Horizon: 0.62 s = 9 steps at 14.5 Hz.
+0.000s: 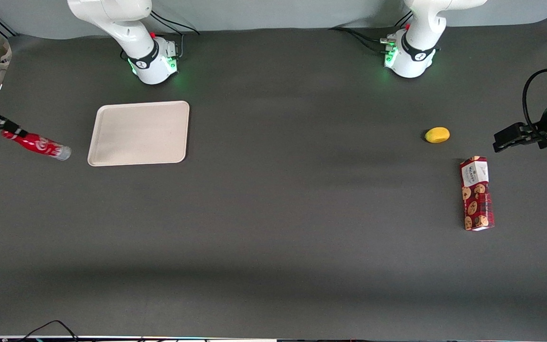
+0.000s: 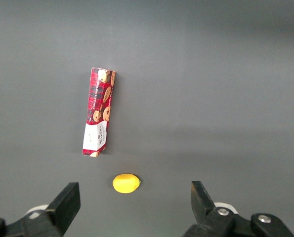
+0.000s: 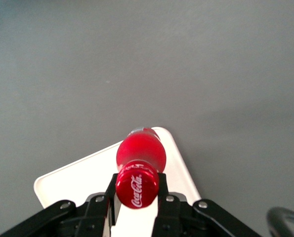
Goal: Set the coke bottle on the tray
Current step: 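Carry the bottle over the white tray and lower it onto the tray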
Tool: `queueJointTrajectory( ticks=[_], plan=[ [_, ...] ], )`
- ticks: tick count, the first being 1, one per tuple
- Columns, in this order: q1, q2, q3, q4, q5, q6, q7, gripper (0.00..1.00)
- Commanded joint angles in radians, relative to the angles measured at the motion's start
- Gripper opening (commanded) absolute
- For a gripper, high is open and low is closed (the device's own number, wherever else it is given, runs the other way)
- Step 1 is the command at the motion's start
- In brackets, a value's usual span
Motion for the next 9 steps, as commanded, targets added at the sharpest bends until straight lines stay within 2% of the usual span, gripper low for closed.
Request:
queueJointTrajectory(
  ticks=[1,4,7,9],
  plan=[
    [-0.002,-0.122,0.087,-0.208,-0.031,0.156,0.145,0.00],
    [-0.010,-0.115,0.108,-0.306,-0.033,0.293,0.152,0.00],
    [-0.016,-0.073,0.105,-0.328,-0.131,0.330,0.147,0.00],
    [-0.025,-0.058,0.103,-0.335,-0.160,0.330,0.147,0.00]
  ],
)
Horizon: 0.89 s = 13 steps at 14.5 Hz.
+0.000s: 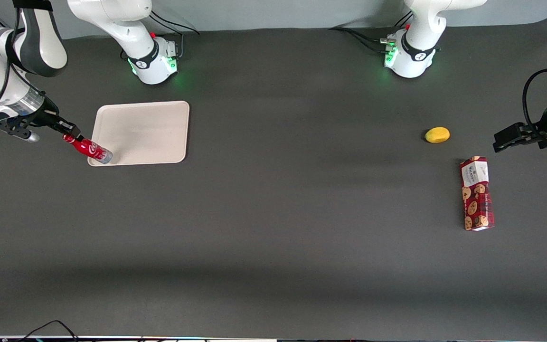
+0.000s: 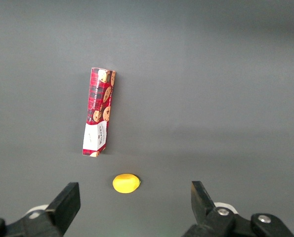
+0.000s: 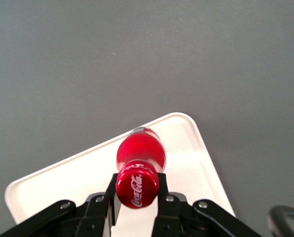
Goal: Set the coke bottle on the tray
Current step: 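Carry the bottle over the white tray and lower it onto the tray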
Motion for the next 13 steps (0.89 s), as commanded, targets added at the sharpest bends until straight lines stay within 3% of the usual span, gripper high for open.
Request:
queueJointTrajectory(
  ticks=[1,8,9,11,12,13],
  plan=[
    [-0.010,0.021,-0.002,-0.007,-0.068,0.015,0.025,0.00],
    [-0.016,0.056,-0.014,-0.008,-0.150,0.020,0.024,0.00],
    [-0.016,0.067,-0.014,-0.004,-0.150,0.020,0.025,0.36],
    [-0.016,0.068,-0.014,0.003,-0.150,0.017,0.030,0.64],
    [-0.015,0.070,-0.012,0.021,-0.150,0.009,0.033,1.00],
    [-0.013,0.070,-0.011,0.033,-0.148,-0.003,0.034,1.00]
  ],
)
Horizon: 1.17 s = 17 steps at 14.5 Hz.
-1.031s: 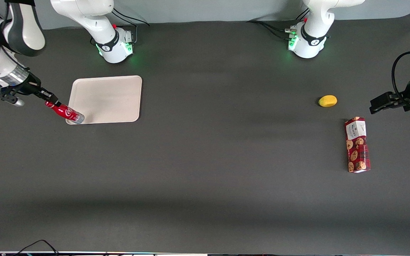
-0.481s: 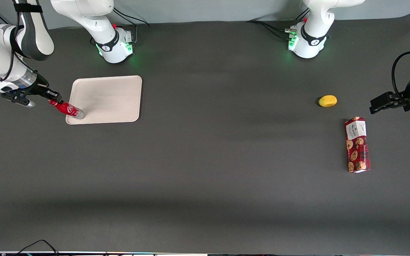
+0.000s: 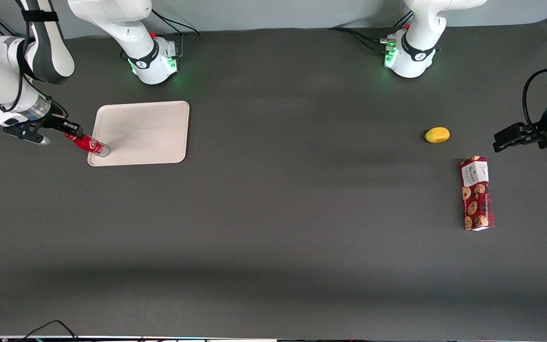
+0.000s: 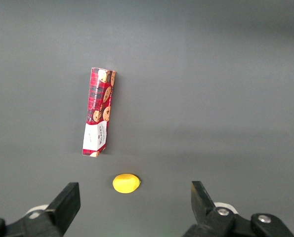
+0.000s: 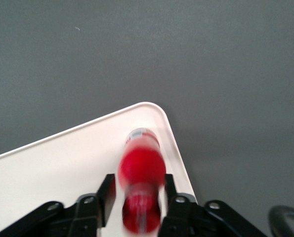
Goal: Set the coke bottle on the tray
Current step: 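Carry the bottle over the white tray and lower it onto the tray, then open the right gripper, releasing the bottle upright on the tray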
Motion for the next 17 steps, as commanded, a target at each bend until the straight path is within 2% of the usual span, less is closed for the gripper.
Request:
queueJointTrajectory(
  ticks=[1,4,5,7,8,12,13,15,17],
  plan=[
    [0.008,0.006,0.004,0.068,-0.025,-0.048,0.035,1.00],
    [0.021,0.012,0.033,0.277,-0.019,-0.318,0.032,1.00],
    [0.028,0.012,0.042,0.333,0.001,-0.375,0.028,1.00],
    [0.028,0.033,0.073,0.448,0.175,-0.400,0.018,1.00],
    [0.028,0.055,0.088,0.508,0.220,-0.403,0.018,1.00],
    [0.028,0.209,0.196,0.841,0.237,-0.571,0.020,1.00],
    [0.028,0.243,0.203,0.910,0.254,-0.594,0.018,1.00],
    [0.029,0.311,0.206,1.031,0.367,-0.612,0.008,1.00],
    [0.028,0.352,0.252,1.096,0.366,-0.650,-0.002,1.00]
  ],
)
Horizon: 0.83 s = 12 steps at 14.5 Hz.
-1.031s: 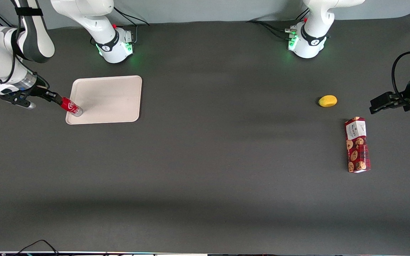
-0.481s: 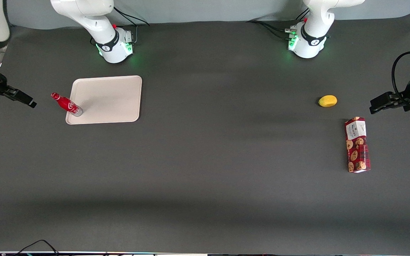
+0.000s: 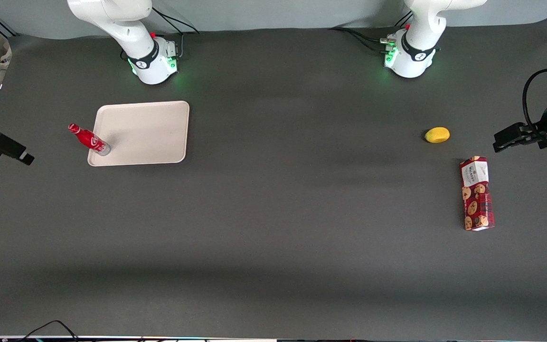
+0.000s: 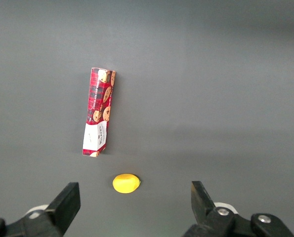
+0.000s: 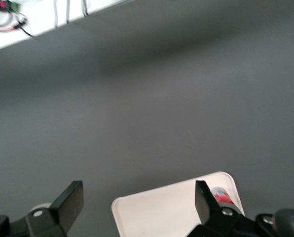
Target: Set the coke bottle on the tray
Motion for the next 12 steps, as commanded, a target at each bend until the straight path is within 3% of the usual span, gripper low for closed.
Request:
queueJointTrajectory(
  ticks=[1,3,8,12],
  plan=[
    [-0.003,0.087,0.033,0.122,0.002,-0.071,-0.013,1.00],
    [-0.004,0.078,0.061,0.084,-0.079,-0.059,-0.050,1.00],
    [-0.007,-0.097,0.066,-0.192,-0.079,0.113,-0.073,1.00],
    [-0.011,-0.086,0.067,-0.172,-0.079,0.107,-0.076,1.00]
  ],
)
